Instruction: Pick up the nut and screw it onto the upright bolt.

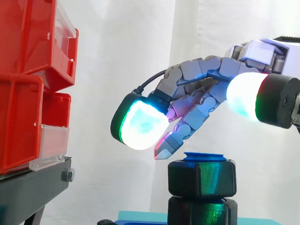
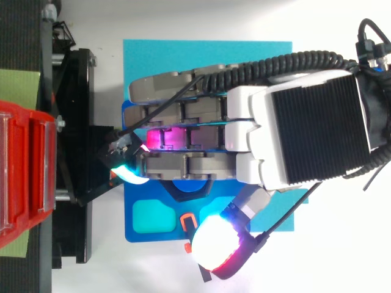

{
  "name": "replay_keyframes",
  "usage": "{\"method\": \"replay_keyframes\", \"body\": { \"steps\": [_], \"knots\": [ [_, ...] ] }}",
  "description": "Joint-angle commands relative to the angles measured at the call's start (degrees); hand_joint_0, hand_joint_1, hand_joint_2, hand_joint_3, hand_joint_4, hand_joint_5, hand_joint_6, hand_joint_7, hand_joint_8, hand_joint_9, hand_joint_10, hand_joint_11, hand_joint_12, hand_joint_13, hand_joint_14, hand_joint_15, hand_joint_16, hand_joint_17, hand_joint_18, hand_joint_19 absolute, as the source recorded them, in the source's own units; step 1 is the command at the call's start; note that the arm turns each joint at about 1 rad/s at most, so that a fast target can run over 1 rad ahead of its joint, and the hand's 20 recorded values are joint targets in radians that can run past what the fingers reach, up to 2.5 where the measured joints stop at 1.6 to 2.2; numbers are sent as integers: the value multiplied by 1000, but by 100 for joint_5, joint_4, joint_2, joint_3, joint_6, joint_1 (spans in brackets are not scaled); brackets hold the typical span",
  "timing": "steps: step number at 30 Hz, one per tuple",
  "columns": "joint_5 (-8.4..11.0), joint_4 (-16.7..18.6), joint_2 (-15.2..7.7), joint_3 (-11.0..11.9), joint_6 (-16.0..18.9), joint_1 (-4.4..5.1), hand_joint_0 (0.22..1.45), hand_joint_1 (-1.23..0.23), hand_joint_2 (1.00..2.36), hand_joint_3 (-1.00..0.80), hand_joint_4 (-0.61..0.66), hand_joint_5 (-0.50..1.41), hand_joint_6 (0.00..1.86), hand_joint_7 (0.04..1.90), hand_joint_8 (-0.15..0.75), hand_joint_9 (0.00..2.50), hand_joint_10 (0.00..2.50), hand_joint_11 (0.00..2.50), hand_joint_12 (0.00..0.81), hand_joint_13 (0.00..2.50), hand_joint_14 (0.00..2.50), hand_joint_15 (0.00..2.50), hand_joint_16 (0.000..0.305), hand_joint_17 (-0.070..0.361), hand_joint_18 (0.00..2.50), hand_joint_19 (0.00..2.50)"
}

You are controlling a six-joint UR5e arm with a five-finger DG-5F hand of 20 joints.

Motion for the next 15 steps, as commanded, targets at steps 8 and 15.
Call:
{"method": "replay_keyframes", "body": {
  "steps": [8,15],
  "knots": [
    [1,-13,-123,8,-88,-12,502,-103,1000,-500,207,-76,502,733,216,1027,0,0,215,714,0,0,33,74,404,114],
    [-52,400,-457,0,141,-65,503,-111,1000,-500,214,-75,502,739,222,1030,0,0,214,719,0,0,33,74,408,121]
  ]
}}
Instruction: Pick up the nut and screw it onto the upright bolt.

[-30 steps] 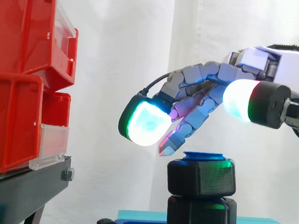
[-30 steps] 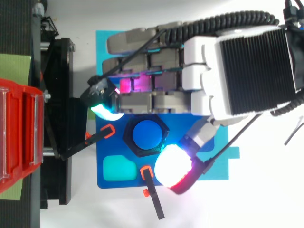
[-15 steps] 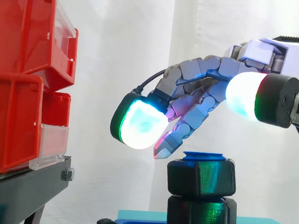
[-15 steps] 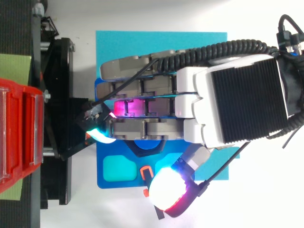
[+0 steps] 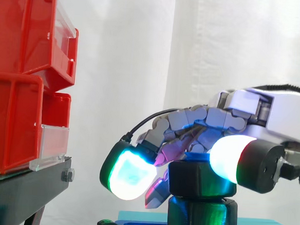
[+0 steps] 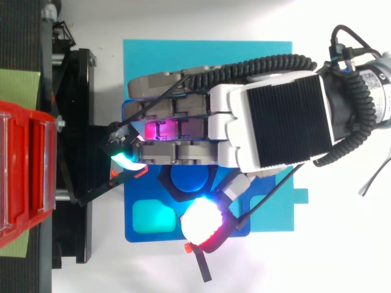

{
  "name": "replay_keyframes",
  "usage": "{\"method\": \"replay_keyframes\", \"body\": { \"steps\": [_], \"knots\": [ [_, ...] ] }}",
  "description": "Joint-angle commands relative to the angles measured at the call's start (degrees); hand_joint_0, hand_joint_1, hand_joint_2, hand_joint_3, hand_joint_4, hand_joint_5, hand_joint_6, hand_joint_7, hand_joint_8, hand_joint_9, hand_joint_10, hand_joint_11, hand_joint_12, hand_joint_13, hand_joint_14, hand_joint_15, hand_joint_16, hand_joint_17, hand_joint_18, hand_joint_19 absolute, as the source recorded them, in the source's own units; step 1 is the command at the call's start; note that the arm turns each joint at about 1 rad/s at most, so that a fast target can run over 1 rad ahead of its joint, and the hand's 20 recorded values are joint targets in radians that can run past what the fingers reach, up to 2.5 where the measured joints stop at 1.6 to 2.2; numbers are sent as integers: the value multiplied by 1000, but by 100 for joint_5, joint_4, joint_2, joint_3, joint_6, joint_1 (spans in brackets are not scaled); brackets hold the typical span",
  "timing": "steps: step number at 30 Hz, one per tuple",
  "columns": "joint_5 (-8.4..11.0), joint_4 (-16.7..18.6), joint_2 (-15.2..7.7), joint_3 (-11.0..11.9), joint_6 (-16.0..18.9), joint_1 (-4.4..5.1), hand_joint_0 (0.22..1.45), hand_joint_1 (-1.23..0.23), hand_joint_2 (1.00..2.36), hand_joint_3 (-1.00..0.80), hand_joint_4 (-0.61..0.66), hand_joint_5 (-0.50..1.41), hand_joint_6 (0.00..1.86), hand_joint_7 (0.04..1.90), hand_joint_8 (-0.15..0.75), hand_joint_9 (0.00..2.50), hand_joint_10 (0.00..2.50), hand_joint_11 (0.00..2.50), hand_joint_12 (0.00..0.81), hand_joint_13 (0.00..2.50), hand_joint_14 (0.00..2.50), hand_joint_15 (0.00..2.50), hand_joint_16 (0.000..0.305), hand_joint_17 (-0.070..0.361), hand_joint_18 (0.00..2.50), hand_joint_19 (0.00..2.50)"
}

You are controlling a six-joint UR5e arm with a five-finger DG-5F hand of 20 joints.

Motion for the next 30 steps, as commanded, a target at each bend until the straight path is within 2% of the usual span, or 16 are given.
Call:
{"method": "replay_keyframes", "body": {
  "steps": [1,7,21,30],
  "knots": [
    [-25,133,-61,-3,96,2,503,-111,1000,-500,214,-75,502,739,220,1031,0,0,212,719,0,0,33,74,409,122],
    [-121,107,-61,6,184,-33,504,-113,1000,-500,210,-74,503,755,219,1033,0,0,215,726,0,0,33,74,410,123],
    [-121,124,-52,6,184,-33,484,-88,1000,-500,213,-69,503,789,228,1040,0,0,222,739,0,0,35,78,421,119],
    [-139,89,-52,103,193,-33,476,-89,1000,-500,222,-66,503,809,227,1042,0,0,226,741,0,0,35,79,426,116]
  ]
}}
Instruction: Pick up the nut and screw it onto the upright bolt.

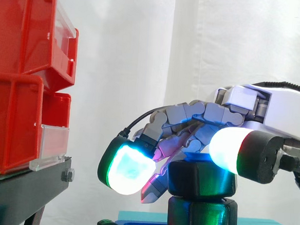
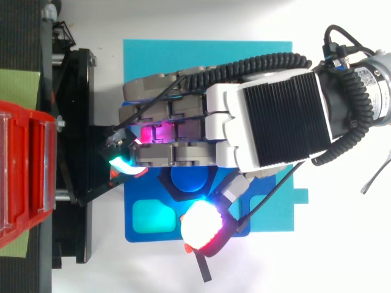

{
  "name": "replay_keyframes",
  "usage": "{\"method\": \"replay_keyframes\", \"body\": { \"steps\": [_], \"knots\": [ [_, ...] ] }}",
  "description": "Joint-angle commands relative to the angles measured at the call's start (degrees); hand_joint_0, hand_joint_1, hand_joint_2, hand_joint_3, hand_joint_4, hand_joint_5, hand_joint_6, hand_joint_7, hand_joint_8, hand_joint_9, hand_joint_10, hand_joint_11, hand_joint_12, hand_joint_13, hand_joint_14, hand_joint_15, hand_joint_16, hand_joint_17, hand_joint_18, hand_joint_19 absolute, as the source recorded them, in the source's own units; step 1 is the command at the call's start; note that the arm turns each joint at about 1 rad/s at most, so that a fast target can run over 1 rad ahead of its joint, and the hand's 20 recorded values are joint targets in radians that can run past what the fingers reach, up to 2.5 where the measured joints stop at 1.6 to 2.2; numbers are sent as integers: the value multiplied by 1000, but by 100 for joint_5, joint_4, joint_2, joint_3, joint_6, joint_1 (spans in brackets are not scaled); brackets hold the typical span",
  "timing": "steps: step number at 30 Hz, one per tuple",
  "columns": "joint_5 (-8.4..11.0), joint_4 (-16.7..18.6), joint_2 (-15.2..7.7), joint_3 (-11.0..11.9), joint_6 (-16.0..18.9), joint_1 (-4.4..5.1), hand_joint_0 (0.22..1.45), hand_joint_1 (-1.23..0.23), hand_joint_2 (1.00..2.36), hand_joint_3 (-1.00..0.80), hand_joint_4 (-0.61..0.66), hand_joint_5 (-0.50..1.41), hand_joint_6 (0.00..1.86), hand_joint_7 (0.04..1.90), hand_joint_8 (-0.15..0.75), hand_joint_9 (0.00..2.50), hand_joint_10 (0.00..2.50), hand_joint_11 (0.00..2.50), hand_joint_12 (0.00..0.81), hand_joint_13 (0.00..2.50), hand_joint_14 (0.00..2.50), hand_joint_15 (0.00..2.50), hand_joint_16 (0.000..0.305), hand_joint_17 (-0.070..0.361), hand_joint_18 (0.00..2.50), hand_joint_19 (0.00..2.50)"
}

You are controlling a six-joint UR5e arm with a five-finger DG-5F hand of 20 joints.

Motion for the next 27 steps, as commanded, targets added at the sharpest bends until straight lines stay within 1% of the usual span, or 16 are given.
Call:
{"method": "replay_keyframes", "body": {
  "steps": [1,9,13,14,16,17,20,22,27],
  "knots": [
    [-5,-3,0,12,6,1,477,-89,1000,-500,223,-65,503,811,231,1042,0,0,225,741,0,0,35,79,425,118],
    [-5,-3,9,12,6,1,478,-91,1000,-500,226,-62,503,832,232,1047,0,0,225,744,0,0,35,79,428,118],
    [-58,-12,44,12,6,1,479,-93,1000,-500,227,-60,503,840,233,1052,0,0,223,745,0,0,35,79,431,119],
    [-102,-65,44,12,-3,1,479,-95,1000,-500,232,-59,504,849,233,1053,0,0,223,745,0,0,35,79,431,117],
    [-120,-117,44,12,-3,1,480,-97,1000,-500,230,-58,503,852,232,1050,0,0,224,745,0,0,35,79,429,118],
    [-155,-258,44,12,-3,1,480,-97,1000,-500,237,-58,504,855,232,1050,0,0,224,747,0,0,35,79,430,120],
    [-164,-460,44,12,-20,1,481,-101,1000,-500,232,-56,504,859,233,1054,0,0,223,748,0,0,35,79,430,116],
    [-172,-574,106,12,-29,1,481,-102,1000,-500,239,-55,504,867,230,1054,0,0,222,748,0,0,35,78,432,117],
    [-164,-574,106,12,-11,1,482,-107,1000,-500,240,-51,504,888,230,1055,0,0,220,753,0,0,35,78,436,118]
  ]
}}
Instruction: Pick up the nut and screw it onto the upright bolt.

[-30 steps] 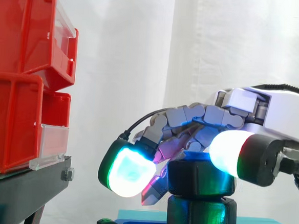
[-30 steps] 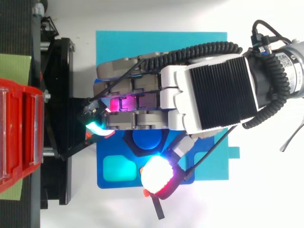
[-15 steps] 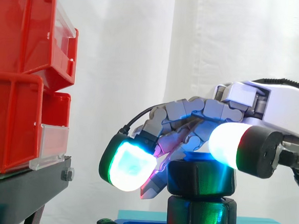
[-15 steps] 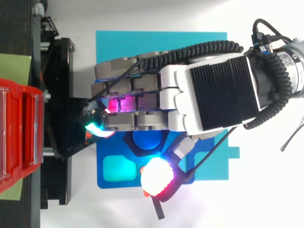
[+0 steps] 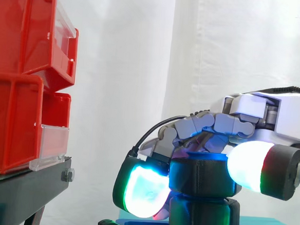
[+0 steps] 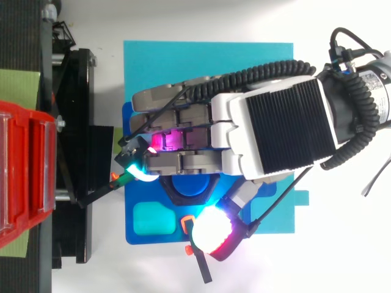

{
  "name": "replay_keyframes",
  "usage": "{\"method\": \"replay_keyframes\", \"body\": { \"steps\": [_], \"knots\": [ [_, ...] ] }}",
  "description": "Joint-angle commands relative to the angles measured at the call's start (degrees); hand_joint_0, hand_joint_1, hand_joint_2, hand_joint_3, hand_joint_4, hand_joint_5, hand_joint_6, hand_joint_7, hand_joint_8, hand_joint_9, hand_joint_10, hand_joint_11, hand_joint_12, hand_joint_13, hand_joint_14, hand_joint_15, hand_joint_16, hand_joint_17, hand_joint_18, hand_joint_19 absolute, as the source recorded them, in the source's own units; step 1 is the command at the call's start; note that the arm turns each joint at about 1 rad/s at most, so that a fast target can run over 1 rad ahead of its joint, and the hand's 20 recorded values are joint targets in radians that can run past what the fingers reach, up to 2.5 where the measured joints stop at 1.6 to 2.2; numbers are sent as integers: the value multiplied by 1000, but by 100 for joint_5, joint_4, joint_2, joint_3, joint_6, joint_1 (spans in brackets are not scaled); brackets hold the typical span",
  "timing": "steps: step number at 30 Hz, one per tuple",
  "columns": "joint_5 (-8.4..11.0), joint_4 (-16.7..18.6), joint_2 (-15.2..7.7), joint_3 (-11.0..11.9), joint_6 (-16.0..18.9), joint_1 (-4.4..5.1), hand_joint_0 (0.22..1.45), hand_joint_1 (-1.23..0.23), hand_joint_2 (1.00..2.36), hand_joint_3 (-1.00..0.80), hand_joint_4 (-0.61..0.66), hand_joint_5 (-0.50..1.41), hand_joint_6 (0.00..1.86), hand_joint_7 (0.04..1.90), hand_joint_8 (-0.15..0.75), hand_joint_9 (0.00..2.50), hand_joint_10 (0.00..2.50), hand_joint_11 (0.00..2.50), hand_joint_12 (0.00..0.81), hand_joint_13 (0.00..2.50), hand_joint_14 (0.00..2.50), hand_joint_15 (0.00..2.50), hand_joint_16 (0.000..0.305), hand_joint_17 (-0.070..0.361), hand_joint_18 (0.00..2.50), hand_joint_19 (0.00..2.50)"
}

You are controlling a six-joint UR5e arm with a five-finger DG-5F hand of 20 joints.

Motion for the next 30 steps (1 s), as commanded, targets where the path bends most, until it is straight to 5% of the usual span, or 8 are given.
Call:
{"method": "replay_keyframes", "body": {
  "steps": [1,30],
  "knots": [
    [3,-23,1,0,6,-8,483,-109,1000,-500,243,-50,504,890,231,1056,0,0,220,756,0,0,35,78,439,124],
    [-15,47,10,79,138,-114,489,-138,1000,-500,257,-44,504,958,236,1053,0,0,216,765,0,0,35,78,478,121]
  ]
}}
